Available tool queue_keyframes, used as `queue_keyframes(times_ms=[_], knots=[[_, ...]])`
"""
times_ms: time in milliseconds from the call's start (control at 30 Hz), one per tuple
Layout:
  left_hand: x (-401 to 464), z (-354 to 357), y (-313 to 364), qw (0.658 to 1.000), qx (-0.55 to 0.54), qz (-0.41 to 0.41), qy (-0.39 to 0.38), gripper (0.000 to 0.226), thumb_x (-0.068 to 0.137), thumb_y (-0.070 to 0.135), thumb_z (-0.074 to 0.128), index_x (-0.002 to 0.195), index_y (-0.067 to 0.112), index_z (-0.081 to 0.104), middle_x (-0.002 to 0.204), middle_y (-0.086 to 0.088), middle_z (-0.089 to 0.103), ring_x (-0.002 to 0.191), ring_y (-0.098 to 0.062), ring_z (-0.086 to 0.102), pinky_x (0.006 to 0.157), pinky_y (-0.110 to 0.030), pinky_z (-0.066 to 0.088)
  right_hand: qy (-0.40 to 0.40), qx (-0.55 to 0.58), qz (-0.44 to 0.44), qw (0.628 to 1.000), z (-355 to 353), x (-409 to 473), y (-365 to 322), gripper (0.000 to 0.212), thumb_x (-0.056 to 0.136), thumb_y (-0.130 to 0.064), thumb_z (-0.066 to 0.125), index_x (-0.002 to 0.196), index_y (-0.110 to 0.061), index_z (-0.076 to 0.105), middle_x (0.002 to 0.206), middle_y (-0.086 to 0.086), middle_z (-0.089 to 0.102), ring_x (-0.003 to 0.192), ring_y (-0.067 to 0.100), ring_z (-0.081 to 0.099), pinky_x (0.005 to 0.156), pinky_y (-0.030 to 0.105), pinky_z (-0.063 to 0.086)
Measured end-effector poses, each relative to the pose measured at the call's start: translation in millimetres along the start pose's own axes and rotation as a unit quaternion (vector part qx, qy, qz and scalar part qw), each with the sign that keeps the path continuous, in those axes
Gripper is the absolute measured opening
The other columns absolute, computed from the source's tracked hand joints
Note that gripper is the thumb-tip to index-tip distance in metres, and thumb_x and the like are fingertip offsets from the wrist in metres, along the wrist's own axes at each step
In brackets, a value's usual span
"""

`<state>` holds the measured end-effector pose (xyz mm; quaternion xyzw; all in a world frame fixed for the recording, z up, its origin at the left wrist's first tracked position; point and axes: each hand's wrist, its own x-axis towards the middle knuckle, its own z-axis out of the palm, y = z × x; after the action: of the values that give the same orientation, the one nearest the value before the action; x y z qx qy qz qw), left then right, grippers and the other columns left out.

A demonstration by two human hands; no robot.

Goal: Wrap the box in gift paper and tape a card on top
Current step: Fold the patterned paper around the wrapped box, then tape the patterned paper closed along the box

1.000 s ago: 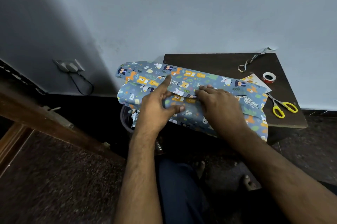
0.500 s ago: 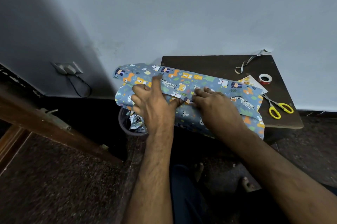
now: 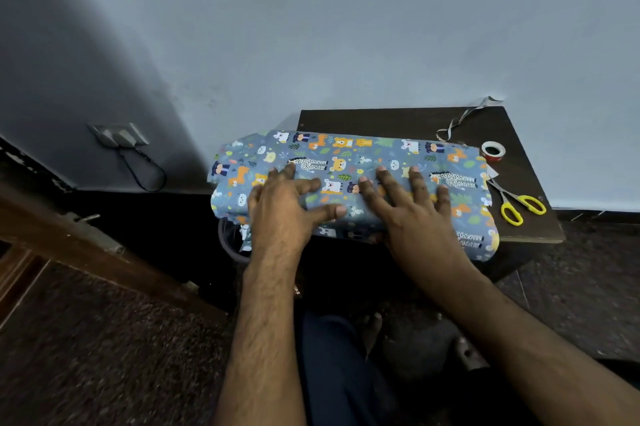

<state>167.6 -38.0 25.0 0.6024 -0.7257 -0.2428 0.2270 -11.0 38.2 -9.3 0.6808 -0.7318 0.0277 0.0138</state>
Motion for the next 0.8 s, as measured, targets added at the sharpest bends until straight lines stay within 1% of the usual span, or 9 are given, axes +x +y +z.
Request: queue_keyframes(times_ms=[133, 233, 333, 433, 533, 600, 700, 767, 800], knots=[[8, 9, -5, 0.997, 0.061, 0.033, -0.036, 0.086, 0.064, 0.059, 0.087, 0.141, 0.032, 0.058, 0.166, -0.005, 0.027, 0.156, -0.025, 0.013, 0.126, -0.044, 0.004, -0.018, 0.025, -0.001, 1.0, -8, 13, 7, 0.088, 0.097, -0.045, 0.059, 0.161, -0.04, -0.001, 0.171, -0.006, -0.003, 0.155, 0.04, -0.001, 0.118, 0.069, 0.008], [12, 22, 0, 0.994, 0.087, 0.057, -0.038, 0.091, 0.072, 0.058, 0.082, 0.145, 0.016, 0.048, 0.166, -0.012, 0.024, 0.157, -0.026, 0.008, 0.126, -0.042, 0.001, -0.021, 0.024, 0.003, 0.999, -10, 20, 2, 0.083, 0.101, -0.044, 0.054, 0.161, -0.038, -0.002, 0.171, -0.005, -0.006, 0.155, 0.04, -0.003, 0.119, 0.068, 0.007], [12, 36, 9, 0.99, 0.014, 0.126, -0.065, 0.07, 0.092, 0.049, 0.069, 0.143, 0.006, 0.049, 0.16, -0.011, 0.038, 0.153, -0.026, 0.024, 0.124, -0.047, 0.017, -0.012, 0.032, 0.005, 0.999, -9, 26, 1, 0.072, 0.106, -0.031, 0.045, 0.161, -0.037, 0.0, 0.171, -0.004, -0.006, 0.156, 0.039, -0.003, 0.12, 0.067, 0.004], [12, 53, 21, 0.982, -0.083, 0.17, -0.015, 0.041, 0.104, 0.04, 0.042, 0.127, 0.011, 0.06, 0.136, -0.004, 0.06, 0.129, -0.021, 0.05, 0.109, -0.039, 0.04, -0.013, 0.051, 0.004, 0.999, -9, 29, 5, 0.069, 0.105, -0.019, 0.041, 0.162, -0.033, 0.004, 0.171, -0.003, -0.005, 0.157, 0.034, -0.004, 0.121, 0.063, 0.003], [21, 69, 40, 0.978, -0.094, 0.172, 0.069, 0.037, 0.106, 0.034, 0.036, 0.122, 0.012, 0.062, 0.121, -0.002, 0.064, 0.113, -0.024, 0.053, 0.099, -0.031, 0.041, 0.008, 0.077, -0.009, 0.997, -11, 28, 9, 0.071, 0.102, -0.015, 0.046, 0.162, -0.027, 0.01, 0.171, -0.001, 0.003, 0.158, 0.028, 0.001, 0.124, 0.057, 0.005], [31, 76, 55, 0.98, -0.059, 0.168, 0.088, 0.037, 0.106, 0.035, 0.036, 0.103, 0.013, 0.065, 0.103, -0.005, 0.064, 0.099, -0.028, 0.054, 0.087, -0.04, 0.044, 0.025, 0.127, -0.034, 0.991, -12, 32, 18, 0.069, 0.096, -0.018, 0.057, 0.159, -0.024, 0.028, 0.168, 0.0, 0.024, 0.156, 0.028, 0.018, 0.123, 0.053, 0.015], [46, 84, 68, 0.981, -0.029, 0.154, 0.115, 0.045, 0.106, 0.041, 0.04, 0.074, 0.013, 0.055, 0.078, -0.004, 0.052, 0.084, -0.033, 0.051, 0.07, -0.043, 0.04, 0.073, 0.267, -0.052, 0.959, -18, 36, 51, 0.031, 0.09, -0.03, 0.063, 0.119, -0.022, 0.072, 0.122, -0.001, 0.072, 0.115, 0.022, 0.066, 0.097, 0.04, 0.051], [52, 87, 67, 0.98, -0.004, 0.158, 0.125, 0.037, 0.101, 0.038, 0.057, 0.073, 0.015, 0.058, 0.076, 0.002, 0.046, 0.083, -0.033, 0.051, 0.067, -0.041, 0.039, 0.134, 0.342, 0.064, 0.928, -24, 36, 87, 0.018, 0.096, -0.03, 0.063, 0.098, -0.021, 0.078, 0.09, -0.008, 0.077, 0.084, 0.011, 0.07, 0.08, 0.033, 0.053], [53, 89, 66, 0.981, 0.004, 0.152, 0.12, 0.028, 0.096, 0.035, 0.066, 0.076, 0.015, 0.062, 0.077, 0.004, 0.046, 0.084, -0.032, 0.052, 0.069, -0.04, 0.04, 0.176, 0.351, 0.134, 0.91, -23, 36, 106, 0.016, 0.097, -0.026, 0.063, 0.096, -0.021, 0.078, 0.086, -0.011, 0.075, 0.08, 0.009, 0.068, 0.077, 0.032, 0.053]])
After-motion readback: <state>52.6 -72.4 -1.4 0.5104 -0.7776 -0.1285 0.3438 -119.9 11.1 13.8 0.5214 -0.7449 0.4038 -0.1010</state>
